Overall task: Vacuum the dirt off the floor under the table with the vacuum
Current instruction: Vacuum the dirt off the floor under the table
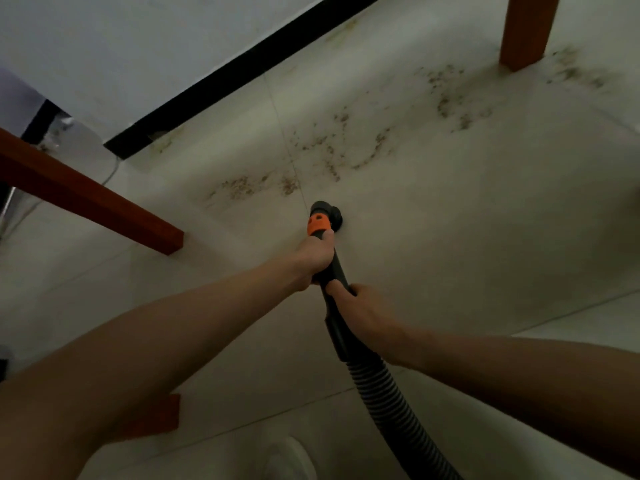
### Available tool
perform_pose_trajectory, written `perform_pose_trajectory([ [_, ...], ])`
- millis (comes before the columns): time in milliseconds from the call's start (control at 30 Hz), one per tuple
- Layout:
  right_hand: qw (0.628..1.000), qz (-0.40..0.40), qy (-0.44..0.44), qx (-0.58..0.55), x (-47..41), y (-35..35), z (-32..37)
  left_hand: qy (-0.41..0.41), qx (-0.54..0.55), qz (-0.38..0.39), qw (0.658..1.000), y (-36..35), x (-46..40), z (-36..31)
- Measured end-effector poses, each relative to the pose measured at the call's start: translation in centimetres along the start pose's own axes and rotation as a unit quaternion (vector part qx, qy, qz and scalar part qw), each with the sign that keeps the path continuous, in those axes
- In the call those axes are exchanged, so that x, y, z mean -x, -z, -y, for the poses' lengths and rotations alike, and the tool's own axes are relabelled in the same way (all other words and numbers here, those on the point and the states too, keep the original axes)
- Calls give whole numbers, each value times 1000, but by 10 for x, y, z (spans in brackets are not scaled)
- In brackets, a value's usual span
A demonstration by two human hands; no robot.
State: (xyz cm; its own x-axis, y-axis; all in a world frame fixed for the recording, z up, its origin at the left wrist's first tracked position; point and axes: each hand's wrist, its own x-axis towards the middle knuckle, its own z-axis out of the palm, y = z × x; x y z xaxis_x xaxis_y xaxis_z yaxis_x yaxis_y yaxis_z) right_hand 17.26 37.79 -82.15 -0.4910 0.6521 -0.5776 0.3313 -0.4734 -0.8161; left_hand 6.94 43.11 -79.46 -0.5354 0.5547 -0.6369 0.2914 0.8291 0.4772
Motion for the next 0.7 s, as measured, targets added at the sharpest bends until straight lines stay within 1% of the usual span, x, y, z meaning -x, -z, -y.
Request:
perform_pose_trajectory([
  [133, 999, -9, 5, 51, 1, -8, 1, 18, 53, 0, 998, 10, 1, 13],
  [333, 994, 23, 11, 105, -10, -12, 11, 26, 134, -9, 991, 28, -13, 30],
  [433, 993, 29, 17, 113, -20, -18, 16, 30, 134, -32, 990, 36, -22, 26],
  [533, 995, 25, 19, 97, -34, -26, 25, 42, 159, -49, 985, 50, -36, 21],
  [600, 994, 19, 46, 101, -47, -33, 33, 47, 187, -57, 980, 61, -48, 21],
  [700, 986, 13, 86, 139, -67, -45, 45, 54, 219, -74, 971, 76, -69, 24],
])
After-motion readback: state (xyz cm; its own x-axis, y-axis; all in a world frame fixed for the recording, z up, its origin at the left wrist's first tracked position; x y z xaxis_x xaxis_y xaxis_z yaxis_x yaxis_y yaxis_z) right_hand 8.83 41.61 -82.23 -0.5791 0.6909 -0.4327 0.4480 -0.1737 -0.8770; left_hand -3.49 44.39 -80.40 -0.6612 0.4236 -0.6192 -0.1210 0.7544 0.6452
